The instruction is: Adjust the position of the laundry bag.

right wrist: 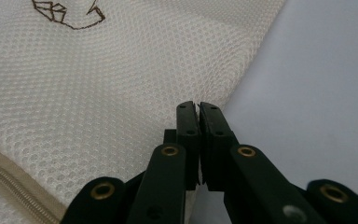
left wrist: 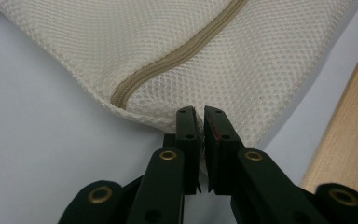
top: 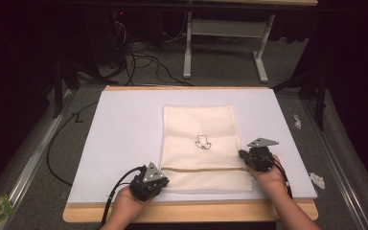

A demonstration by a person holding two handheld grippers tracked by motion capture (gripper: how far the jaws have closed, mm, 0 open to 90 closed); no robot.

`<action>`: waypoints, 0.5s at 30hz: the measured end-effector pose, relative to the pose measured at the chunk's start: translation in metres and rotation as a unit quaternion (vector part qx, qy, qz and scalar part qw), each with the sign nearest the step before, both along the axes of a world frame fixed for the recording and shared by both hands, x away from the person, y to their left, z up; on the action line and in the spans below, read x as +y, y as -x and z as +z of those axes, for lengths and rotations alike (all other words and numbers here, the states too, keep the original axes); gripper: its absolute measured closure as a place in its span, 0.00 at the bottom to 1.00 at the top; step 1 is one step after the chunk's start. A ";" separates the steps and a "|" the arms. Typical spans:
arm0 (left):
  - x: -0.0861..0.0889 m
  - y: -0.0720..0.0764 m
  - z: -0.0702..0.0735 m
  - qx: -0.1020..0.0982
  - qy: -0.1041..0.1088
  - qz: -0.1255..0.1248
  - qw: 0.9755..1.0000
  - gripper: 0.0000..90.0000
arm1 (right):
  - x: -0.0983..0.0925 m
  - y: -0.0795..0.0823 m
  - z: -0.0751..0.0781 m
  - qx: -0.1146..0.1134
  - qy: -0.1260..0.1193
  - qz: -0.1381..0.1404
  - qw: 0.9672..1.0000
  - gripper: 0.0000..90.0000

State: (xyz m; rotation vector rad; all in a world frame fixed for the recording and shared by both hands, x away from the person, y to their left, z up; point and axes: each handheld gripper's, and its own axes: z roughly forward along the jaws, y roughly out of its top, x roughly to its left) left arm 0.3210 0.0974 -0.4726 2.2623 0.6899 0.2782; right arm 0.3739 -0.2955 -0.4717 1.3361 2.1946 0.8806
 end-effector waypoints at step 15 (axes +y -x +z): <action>0.023 -0.003 0.015 -0.057 0.060 0.088 0.993 0.34 | -0.043 0.059 0.021 -0.014 -0.059 -0.024 0.998 0.96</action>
